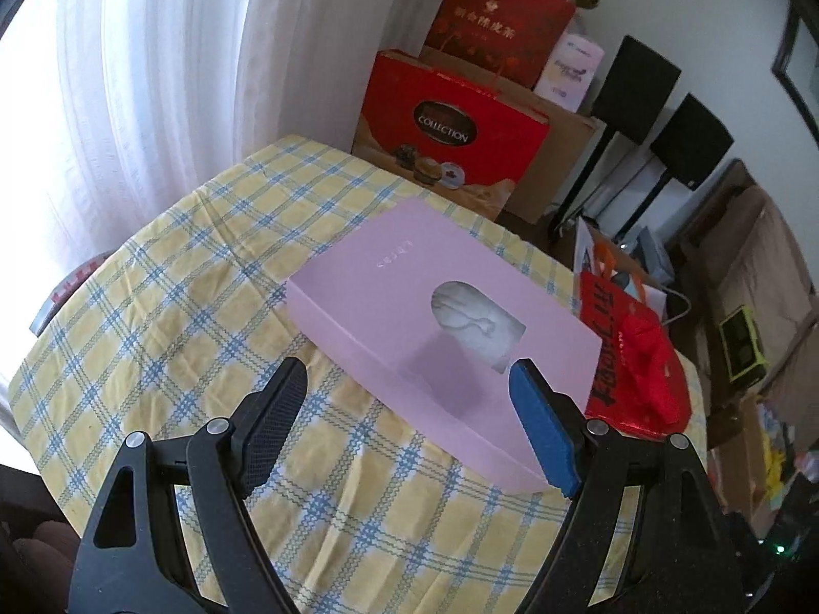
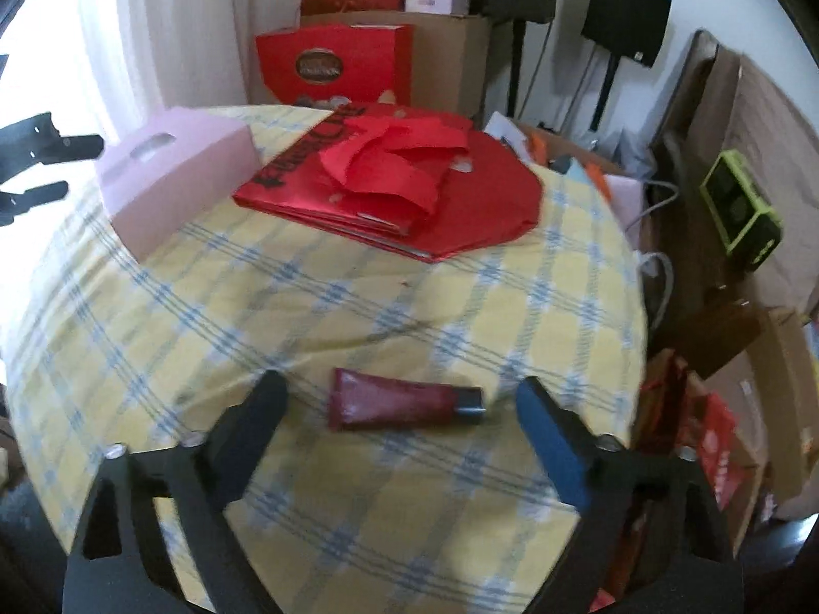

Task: Organize objects
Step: 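Close the right gripper on the dark red tube while left approaches the red tote bag, then close the left gripper on the edge of the red printed tote bag, then lift the red tote bag off the table with the left gripper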

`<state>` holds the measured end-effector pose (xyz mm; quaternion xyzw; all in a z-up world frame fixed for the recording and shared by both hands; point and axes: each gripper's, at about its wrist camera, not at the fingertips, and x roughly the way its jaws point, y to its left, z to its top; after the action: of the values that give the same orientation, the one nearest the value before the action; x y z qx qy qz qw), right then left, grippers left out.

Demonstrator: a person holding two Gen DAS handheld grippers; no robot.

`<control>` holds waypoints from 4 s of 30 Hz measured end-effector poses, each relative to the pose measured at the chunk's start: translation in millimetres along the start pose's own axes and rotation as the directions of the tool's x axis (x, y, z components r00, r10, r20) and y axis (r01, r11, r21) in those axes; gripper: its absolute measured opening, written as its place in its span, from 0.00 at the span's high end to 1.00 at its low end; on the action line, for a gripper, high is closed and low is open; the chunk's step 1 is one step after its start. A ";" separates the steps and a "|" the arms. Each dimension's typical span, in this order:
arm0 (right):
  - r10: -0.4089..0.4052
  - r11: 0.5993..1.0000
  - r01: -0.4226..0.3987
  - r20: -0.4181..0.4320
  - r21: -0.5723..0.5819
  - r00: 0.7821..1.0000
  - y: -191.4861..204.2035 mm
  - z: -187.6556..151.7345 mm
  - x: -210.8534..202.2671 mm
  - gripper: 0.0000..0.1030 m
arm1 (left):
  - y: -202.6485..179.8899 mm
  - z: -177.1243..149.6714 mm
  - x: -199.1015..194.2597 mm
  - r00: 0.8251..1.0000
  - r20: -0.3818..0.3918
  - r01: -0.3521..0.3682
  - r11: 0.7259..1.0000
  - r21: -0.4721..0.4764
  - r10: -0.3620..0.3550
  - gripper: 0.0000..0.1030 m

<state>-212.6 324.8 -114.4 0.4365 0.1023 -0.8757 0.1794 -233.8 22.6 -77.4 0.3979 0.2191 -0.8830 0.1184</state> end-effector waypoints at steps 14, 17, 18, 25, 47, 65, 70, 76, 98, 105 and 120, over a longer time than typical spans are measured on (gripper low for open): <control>-0.028 0.997 0.023 0.071 0.073 0.997 5.1 -18.0 -32.1 0.43 | -32.9 -1.2 -26.0 0.997 0.042 0.056 0.997 0.051 -0.058 0.23; -0.041 0.989 0.030 0.070 0.145 0.997 -8.4 -36.6 -47.5 0.43 | -41.6 -1.6 -26.6 0.997 0.056 0.052 0.996 0.066 -0.056 0.21; -0.055 0.986 0.042 0.073 0.161 0.996 -12.0 -43.6 -53.6 0.43 | -44.9 -1.0 -25.5 0.997 0.054 0.050 0.996 0.075 -0.054 0.21; -0.001 0.899 -0.098 0.227 0.426 0.974 -56.5 -126.3 -117.0 0.43 | -84.8 -10.0 -15.9 0.933 -0.129 0.351 0.928 0.127 -0.336 0.09; -0.039 0.743 -0.136 0.246 0.655 0.968 -91.9 -198.2 -140.5 0.43 | -255.9 -56.0 100.5 0.981 -0.089 -0.073 0.750 0.657 0.174 0.04; -0.037 0.714 -0.176 0.288 0.678 0.957 -102.0 -196.1 -150.1 0.43 | -231.2 -115.4 20.3 0.964 -0.267 0.186 0.697 0.693 0.008 0.86; -0.042 0.716 -0.174 0.290 0.676 0.956 -102.3 -195.6 -152.0 0.43 | -199.0 -149.5 -38.0 0.925 -0.376 0.318 0.666 0.674 -0.061 0.85; -0.033 0.712 -0.174 0.280 0.680 0.959 -102.8 -195.9 -150.1 0.43 | -157.3 -170.8 -78.5 0.799 -0.572 0.511 0.708 0.487 -0.183 0.85; -0.004 0.728 -0.169 0.251 0.665 0.968 -95.4 -193.0 -142.4 0.43 | -71.2 -161.7 -106.3 0.609 -0.601 0.604 0.794 -0.074 -0.519 0.12; 0.004 0.733 -0.172 0.249 0.658 0.969 -92.9 -189.7 -141.1 0.43 | -36.6 -188.0 -78.4 0.672 -0.573 0.460 0.871 -0.173 -0.469 0.12; 0.016 0.740 -0.164 0.227 0.653 0.974 -89.6 -187.4 -136.6 0.43 | -64.9 -200.7 -32.0 0.730 -0.536 0.384 0.903 -0.191 -0.424 0.55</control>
<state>-36.6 500.4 -115.0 0.3828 -0.2581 -0.8848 0.0634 -107.1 177.2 -152.2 0.5795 0.3549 -0.7214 -0.1333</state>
